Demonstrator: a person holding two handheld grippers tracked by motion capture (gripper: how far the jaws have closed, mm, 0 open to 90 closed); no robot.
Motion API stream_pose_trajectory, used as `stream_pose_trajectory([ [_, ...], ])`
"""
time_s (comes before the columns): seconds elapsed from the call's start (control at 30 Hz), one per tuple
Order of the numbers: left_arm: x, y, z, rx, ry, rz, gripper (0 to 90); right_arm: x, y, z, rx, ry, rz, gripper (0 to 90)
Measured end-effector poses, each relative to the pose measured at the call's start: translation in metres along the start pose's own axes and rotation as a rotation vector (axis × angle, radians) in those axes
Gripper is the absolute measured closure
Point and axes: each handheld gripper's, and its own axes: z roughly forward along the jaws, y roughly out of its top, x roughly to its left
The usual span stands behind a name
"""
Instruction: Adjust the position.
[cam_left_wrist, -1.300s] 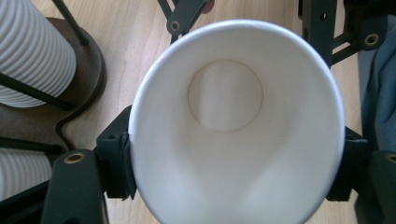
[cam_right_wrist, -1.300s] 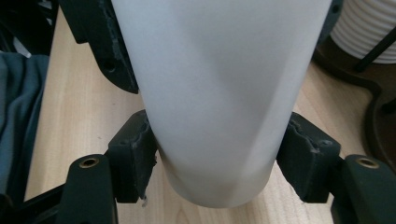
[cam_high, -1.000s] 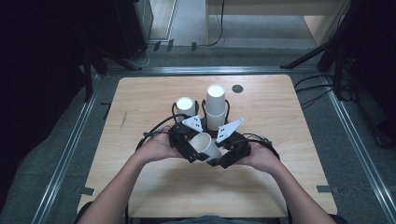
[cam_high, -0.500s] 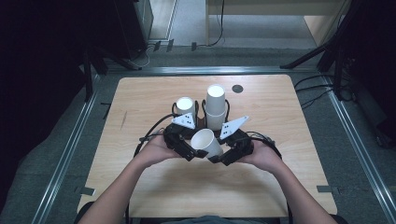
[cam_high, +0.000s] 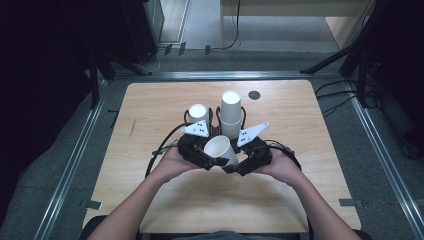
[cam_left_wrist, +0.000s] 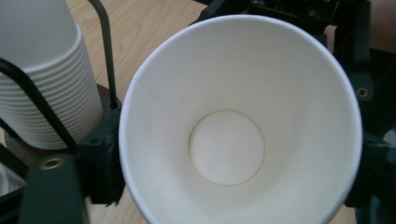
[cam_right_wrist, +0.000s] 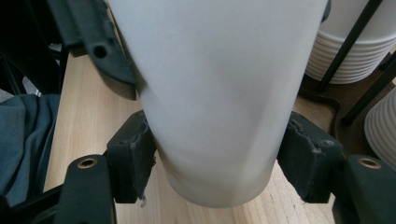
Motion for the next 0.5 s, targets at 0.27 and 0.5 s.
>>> stream_pose_trajectory([
  [0.27, -0.0014, 0.0025, -0.0003, 0.022, 0.004, 0.01, 24.2, 0.0, 0.0002, -0.0001, 0.004, 0.004, 0.001, 30.1],
  [0.5, 0.005, 0.0008, -0.0051, 0.055, 0.053, -0.009, 24.2, -0.0021, -0.003, 0.0006, 0.037, -0.034, 0.025, 24.8],
])
